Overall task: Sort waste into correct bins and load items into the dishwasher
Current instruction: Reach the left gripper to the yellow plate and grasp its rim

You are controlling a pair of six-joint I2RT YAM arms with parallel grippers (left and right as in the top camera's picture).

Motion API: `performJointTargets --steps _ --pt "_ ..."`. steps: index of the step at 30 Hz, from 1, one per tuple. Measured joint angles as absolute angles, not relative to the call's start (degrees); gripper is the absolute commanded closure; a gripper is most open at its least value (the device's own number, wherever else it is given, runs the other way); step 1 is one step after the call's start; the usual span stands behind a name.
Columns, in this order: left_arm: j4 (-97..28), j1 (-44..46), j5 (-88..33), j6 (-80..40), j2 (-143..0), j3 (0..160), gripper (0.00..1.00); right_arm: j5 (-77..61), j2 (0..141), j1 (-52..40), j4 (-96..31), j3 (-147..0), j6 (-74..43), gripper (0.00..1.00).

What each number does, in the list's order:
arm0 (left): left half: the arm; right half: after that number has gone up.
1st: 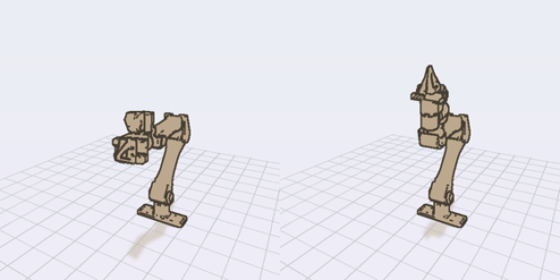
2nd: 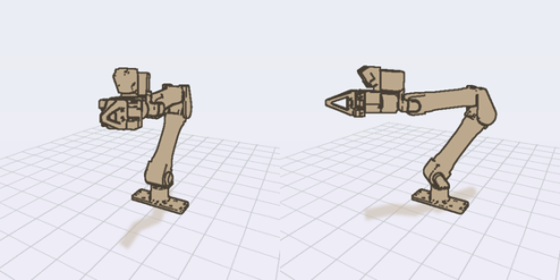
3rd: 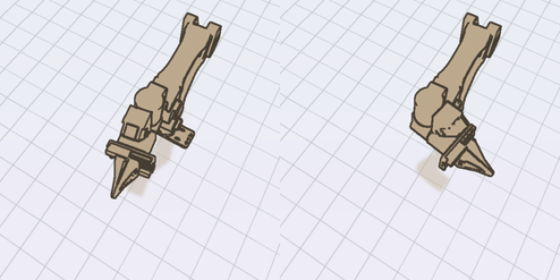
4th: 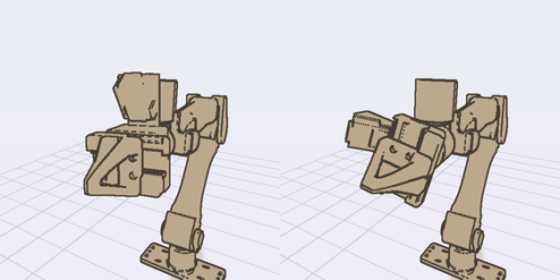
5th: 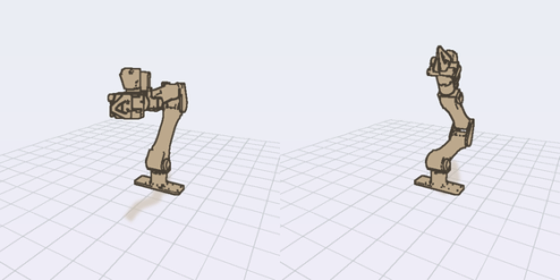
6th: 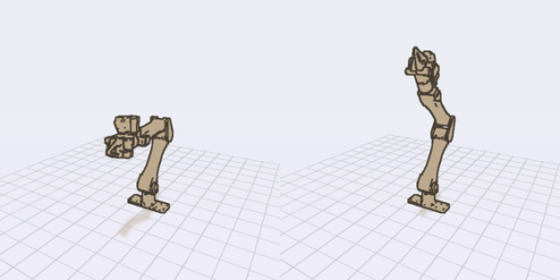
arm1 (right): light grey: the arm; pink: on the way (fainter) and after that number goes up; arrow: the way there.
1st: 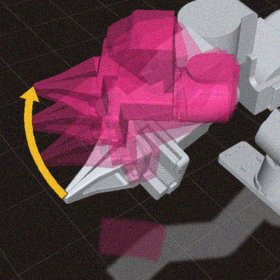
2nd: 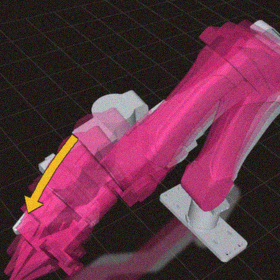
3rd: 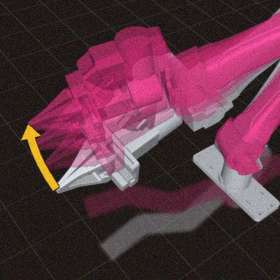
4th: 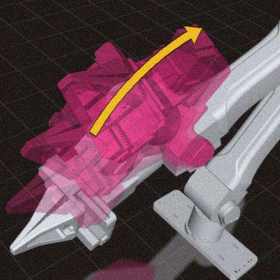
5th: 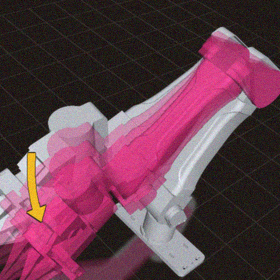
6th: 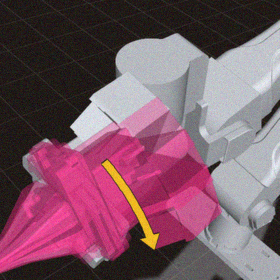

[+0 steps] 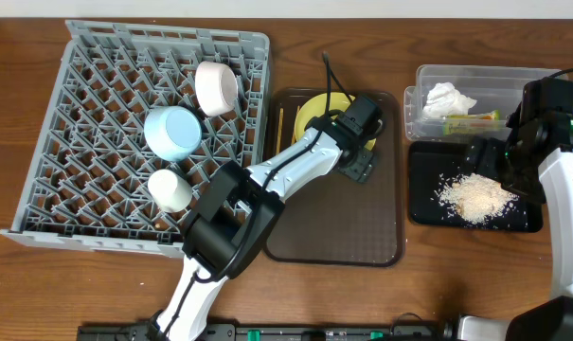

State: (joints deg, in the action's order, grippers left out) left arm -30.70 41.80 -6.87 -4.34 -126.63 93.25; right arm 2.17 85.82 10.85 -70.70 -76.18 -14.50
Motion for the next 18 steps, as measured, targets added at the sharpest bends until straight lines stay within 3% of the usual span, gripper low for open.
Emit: performJointTargets --steps 6,10,13,18 --pt "-31.9 42.22 -5.8 -4.45 -126.63 93.25 0.73 2.17 85.82 10.85 -70.7 -76.18 -14.5 0.01" --pt "-32.12 43.44 -5.58 -4.25 -126.63 93.25 0.81 2.17 85.82 10.85 -70.7 -76.18 -14.5 0.01" --pt "-32.03 44.82 -5.56 -4.25 -126.63 93.25 0.94 2.17 85.82 10.85 -70.7 -76.18 -14.5 0.01" --pt "-32.16 46.61 -5.17 -4.01 -126.28 93.47 0.94 2.17 85.82 10.85 -70.78 -76.18 -14.5 0.01"
